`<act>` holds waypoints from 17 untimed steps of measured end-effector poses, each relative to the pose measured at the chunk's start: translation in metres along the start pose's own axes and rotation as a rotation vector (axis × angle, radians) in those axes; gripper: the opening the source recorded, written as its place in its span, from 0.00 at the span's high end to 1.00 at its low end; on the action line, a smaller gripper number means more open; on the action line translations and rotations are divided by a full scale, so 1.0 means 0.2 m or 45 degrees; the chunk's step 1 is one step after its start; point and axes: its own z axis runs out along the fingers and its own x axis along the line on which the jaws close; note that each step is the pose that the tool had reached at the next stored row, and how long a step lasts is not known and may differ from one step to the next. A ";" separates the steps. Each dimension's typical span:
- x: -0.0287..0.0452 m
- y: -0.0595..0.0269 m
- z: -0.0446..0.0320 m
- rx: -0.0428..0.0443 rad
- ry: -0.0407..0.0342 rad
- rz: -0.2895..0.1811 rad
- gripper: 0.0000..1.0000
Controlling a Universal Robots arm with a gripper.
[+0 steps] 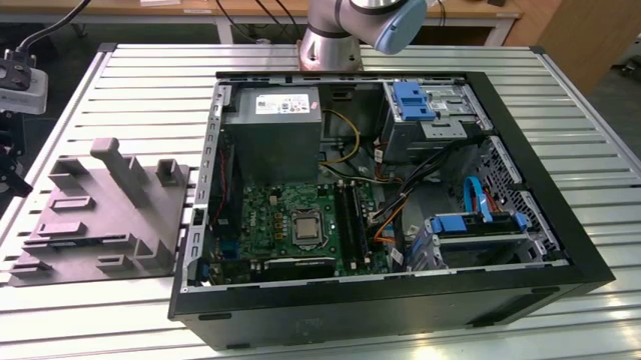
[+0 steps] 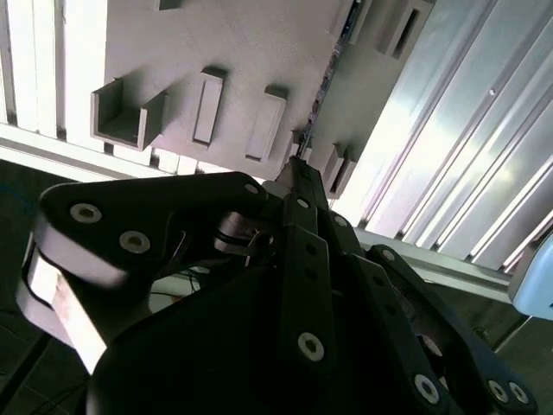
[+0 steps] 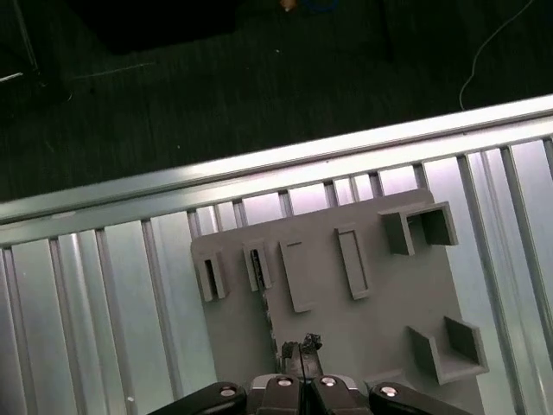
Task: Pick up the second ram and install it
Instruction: 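Pick up the second ram and move it above second insertion slot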
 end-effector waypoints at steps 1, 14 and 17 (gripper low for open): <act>0.000 -0.001 0.004 0.000 0.0001 -0.002 0.90; 0.000 -0.044 0.077 -0.004 0.0041 -0.058 0.90; -0.002 -0.053 0.091 -0.006 0.0077 -0.084 0.90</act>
